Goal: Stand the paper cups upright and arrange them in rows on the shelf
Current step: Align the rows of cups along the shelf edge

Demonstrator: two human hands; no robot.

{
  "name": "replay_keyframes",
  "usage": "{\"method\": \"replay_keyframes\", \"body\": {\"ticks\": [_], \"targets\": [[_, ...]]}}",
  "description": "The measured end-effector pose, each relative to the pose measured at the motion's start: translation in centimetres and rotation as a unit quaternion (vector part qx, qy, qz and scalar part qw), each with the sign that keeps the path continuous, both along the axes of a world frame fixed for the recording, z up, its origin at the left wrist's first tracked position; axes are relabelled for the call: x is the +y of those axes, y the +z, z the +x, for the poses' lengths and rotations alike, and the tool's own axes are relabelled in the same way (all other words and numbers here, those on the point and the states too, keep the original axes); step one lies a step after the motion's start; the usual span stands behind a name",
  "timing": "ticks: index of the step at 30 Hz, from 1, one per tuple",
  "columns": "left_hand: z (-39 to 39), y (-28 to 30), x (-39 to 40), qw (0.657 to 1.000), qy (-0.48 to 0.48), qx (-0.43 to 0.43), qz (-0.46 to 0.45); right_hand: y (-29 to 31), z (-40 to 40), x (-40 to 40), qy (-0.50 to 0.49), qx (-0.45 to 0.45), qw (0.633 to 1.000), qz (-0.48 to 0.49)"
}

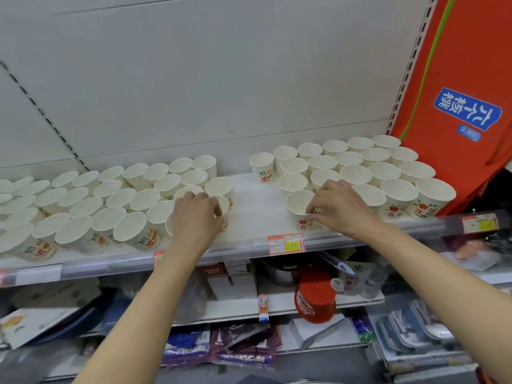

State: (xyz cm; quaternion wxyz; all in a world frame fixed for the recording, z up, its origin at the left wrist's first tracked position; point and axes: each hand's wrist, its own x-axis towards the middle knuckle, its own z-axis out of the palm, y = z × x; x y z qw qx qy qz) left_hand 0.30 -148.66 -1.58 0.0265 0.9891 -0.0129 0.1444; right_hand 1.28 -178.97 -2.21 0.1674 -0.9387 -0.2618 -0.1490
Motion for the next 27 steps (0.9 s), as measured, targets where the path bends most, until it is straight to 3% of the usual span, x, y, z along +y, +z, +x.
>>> {"method": "replay_keyframes", "body": {"ticks": [5, 10, 15, 20, 23, 27], "targets": [[-0.3, -0.2, -1.6, 0.998, -0.029, -0.026, -0.049, -0.4, 0.5, 0.0, 0.009, -0.018, 1.0, 0.012], [0.7, -0.6, -3.5, 0.993, -0.102, -0.041, -0.041, -0.1, 1.1, 1.5, 0.011, -0.084, 0.995, 0.059], [2.4, -0.1, -4.8, 0.981, -0.188, -0.032, -0.032, 0.3, 2.6, 5.8, 0.017, -0.087, 0.994, 0.059], [6.4, 1.4, -1.8, 0.968, -0.201, -0.004, -0.154, 0.4, 4.5, 9.2, 0.009, -0.037, 0.999, -0.017], [10.9, 2.7, -0.2, 0.978, -0.186, -0.016, -0.094, 0.7, 4.7, 9.9, 0.006, -0.034, 0.999, -0.017], [16.0, 2.8, -1.7, 0.973, -0.228, 0.038, -0.027, 0.5, 3.8, 9.0, 0.01, -0.031, 0.999, 0.026]]}}
